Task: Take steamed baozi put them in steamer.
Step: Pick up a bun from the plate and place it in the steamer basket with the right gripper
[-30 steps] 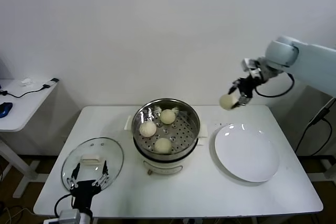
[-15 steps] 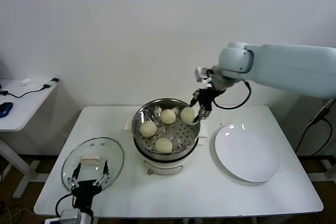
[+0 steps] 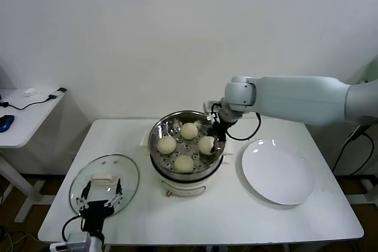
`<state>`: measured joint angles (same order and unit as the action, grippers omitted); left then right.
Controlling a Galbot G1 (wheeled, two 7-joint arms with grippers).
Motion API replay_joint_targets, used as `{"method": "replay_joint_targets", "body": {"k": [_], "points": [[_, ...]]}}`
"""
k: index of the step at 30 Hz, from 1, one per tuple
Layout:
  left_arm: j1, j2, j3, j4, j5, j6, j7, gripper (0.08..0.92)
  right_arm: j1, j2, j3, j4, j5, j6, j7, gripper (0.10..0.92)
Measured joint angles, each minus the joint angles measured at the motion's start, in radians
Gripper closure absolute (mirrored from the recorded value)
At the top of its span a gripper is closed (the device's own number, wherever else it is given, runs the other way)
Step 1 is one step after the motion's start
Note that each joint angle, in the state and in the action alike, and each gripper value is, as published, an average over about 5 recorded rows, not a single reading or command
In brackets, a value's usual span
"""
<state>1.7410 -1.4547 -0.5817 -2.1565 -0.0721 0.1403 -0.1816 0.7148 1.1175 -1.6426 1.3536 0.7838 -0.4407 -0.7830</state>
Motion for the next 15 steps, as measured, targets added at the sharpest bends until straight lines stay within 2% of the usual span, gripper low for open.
{"method": "replay_joint_targets", "body": {"k": [6,11,15], "points": [[0.000,0.002,-0.005,0.000,-0.007,0.000,0.000,0.177,-0.046,0.028,0.017,-0.048,-0.019,0.007,0.006,0.358],[0.001,0.003,-0.010,-0.002,-0.010,0.001,0.000,0.177,-0.061,0.034,0.035,-0.074,-0.022,0.036,-0.004,0.240],[0.002,0.003,-0.011,-0.007,-0.012,0.001,0.000,0.177,-0.049,0.028,0.044,-0.082,-0.011,0.075,-0.038,0.205]]}}
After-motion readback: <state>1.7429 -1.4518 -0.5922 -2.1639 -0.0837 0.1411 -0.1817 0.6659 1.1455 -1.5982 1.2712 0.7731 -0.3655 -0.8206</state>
